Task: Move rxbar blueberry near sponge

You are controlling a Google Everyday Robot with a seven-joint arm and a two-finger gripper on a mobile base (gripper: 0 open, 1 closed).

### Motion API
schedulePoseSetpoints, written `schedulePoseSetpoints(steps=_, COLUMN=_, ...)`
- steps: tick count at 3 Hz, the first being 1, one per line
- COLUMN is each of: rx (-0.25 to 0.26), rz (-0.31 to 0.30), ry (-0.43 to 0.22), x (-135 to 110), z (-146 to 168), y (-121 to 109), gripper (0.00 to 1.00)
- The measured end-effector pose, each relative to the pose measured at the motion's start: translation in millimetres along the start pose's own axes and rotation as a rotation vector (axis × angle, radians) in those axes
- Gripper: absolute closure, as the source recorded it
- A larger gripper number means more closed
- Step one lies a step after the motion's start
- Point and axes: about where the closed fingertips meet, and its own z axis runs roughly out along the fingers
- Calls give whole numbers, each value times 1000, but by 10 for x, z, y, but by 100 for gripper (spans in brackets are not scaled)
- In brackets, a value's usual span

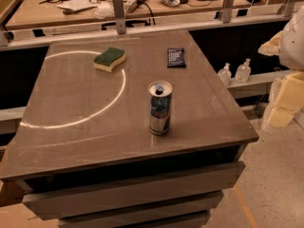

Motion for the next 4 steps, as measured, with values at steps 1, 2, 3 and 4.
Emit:
schedulePoseSetpoints(steps=1, rx=0, rz=0, ry=0, x=0, z=0, y=0, gripper=0)
schedulePoseSetpoints(steps=2, rx=56, rz=111, ry=-33, x=65, z=56, y=-124, gripper=0)
schedulePoseSetpoints(steps=3, rx=119, rz=254, ry=-100, x=181, z=224, y=-379, gripper=0)
schedulePoseSetpoints(steps=4, rx=203, rz=379, ry=-200, x=268, z=449, y=-711, gripper=0)
